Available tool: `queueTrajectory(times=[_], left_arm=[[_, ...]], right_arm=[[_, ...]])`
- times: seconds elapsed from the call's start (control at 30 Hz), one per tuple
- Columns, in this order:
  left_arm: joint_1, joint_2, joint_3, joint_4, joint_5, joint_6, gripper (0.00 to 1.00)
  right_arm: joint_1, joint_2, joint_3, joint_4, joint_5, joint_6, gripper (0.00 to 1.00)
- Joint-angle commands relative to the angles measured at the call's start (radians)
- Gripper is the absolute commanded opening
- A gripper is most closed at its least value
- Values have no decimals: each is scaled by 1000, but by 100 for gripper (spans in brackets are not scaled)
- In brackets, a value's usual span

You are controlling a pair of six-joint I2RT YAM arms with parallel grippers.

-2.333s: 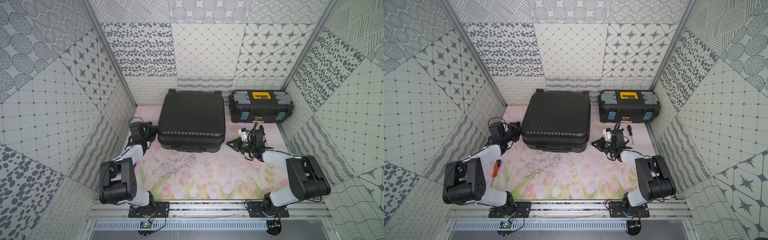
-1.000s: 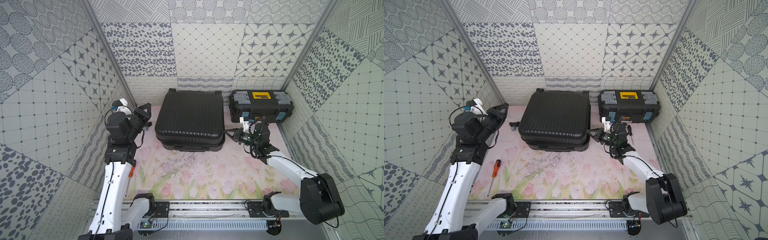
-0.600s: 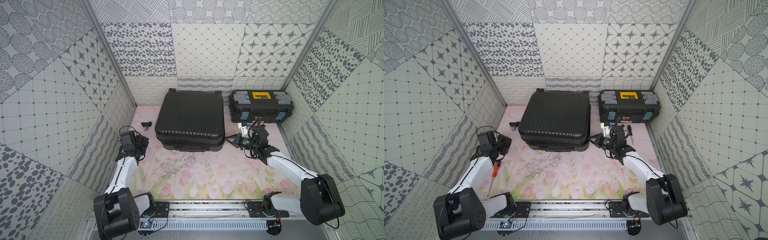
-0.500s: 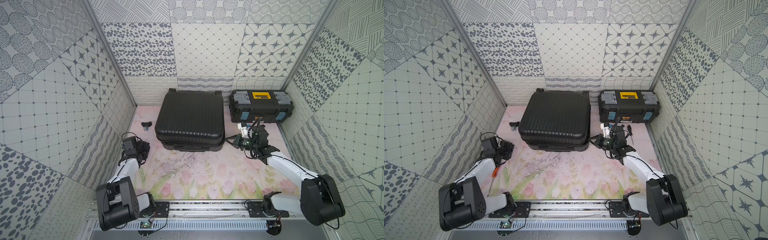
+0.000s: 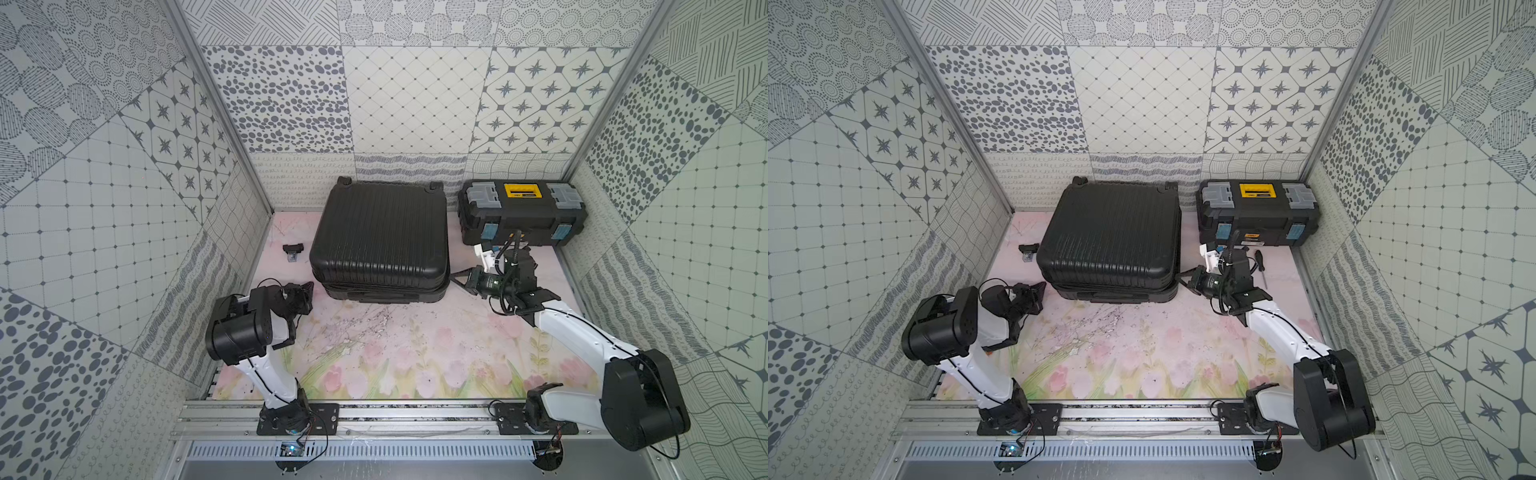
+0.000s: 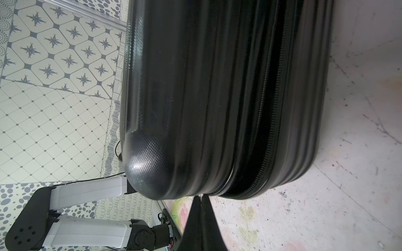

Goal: Open the suitcase zippers
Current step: Open the suitcase at the center of the board.

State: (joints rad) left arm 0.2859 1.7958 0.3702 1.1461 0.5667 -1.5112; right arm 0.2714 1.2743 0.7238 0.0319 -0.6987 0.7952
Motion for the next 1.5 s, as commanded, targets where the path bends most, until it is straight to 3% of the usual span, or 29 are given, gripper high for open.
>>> queueTrajectory(times=[0.0,0.47,0.8,0.97,1.17,1.33,1.47], left_arm=[[-22,-19,0,267,66,-80,0],[-90,-80,-9,267,54,-123,0],[-116,-217,19,265,10,-191,0],[-169,-243,64,265,-20,-217,0],[-245,-281,138,232,-78,-217,0],[-279,-369,246,56,-85,-142,0],[-297,-418,321,-69,-74,-72,0]], right_arm=[[0,10,23,21,-13,-10,0],[1,33,25,49,-20,12,0],[6,-11,35,1,7,-22,0],[59,-106,56,-160,164,-169,0],[181,-219,8,-199,402,-311,0],[362,-269,-71,-24,629,-473,0],[504,-148,-2,53,755,-619,4]])
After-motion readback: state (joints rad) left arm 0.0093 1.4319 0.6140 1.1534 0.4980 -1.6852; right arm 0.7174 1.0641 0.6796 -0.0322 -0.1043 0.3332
